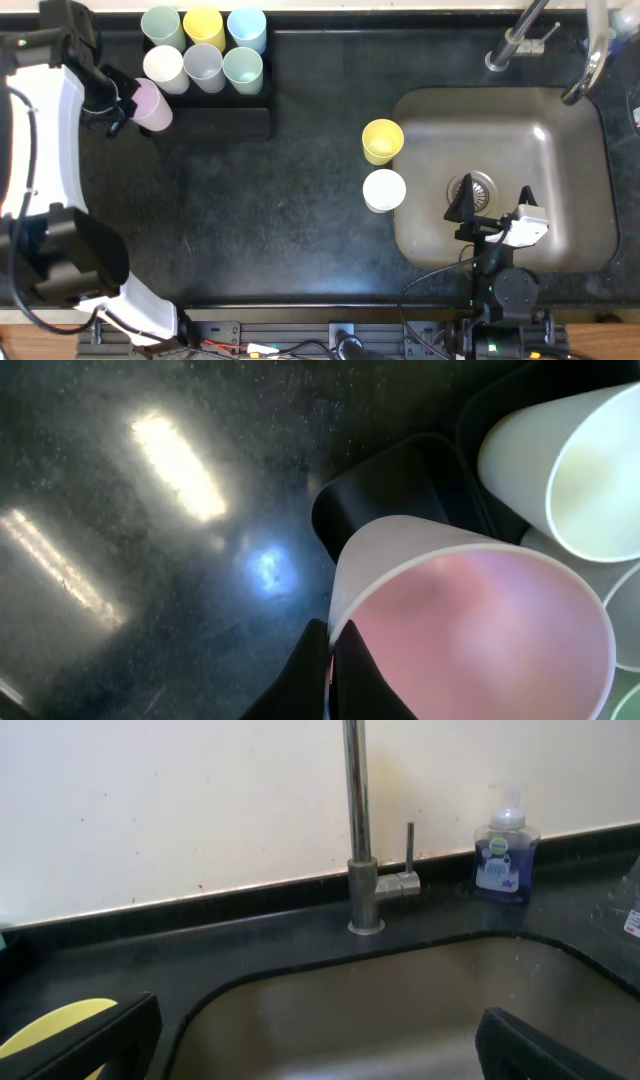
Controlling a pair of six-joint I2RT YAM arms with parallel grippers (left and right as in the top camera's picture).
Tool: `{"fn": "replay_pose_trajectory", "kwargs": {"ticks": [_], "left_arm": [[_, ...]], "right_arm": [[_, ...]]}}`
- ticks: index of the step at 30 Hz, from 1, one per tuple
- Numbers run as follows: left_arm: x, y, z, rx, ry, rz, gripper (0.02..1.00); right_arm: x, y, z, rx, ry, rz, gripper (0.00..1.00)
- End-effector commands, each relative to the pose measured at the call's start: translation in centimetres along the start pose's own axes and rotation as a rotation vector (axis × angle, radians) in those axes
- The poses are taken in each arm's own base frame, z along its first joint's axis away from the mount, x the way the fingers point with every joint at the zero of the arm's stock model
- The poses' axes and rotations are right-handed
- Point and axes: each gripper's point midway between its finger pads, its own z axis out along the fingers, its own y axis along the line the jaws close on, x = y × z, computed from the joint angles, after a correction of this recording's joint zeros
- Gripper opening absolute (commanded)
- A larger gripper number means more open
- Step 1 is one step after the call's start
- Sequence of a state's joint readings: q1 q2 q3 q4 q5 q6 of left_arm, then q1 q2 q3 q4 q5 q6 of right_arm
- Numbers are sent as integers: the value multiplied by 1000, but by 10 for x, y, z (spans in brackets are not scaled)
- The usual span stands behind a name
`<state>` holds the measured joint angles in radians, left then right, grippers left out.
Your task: Store Cups
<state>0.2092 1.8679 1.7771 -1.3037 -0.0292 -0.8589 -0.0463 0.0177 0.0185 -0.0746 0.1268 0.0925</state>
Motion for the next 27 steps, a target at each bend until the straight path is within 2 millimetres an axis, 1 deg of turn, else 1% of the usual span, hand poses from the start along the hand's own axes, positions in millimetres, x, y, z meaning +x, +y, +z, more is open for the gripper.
{"fn": "replay_pose_trajectory", "kwargs": {"ticks": [1, 7, 10, 14, 20, 27], "left_arm": [[-8, -9, 7, 22, -17, -16, 36], [-8, -13, 25, 0, 3, -27, 36], [-7, -13, 30, -9, 11, -24, 36], [-11, -17, 36, -4, 4, -25, 36], [-10, -19, 50, -22, 19, -27, 36], [-9, -18, 57, -34, 27, -26, 36]], "right_arm": [[4, -1, 1, 0, 3, -3, 996], [4, -1, 1, 0, 3, -3, 998], [4, -1, 1, 0, 3, -3, 998], [4, -1, 1, 0, 3, -3, 996], [4, -1, 1, 0, 3, -3, 998], [4, -1, 1, 0, 3, -3, 998]]}}
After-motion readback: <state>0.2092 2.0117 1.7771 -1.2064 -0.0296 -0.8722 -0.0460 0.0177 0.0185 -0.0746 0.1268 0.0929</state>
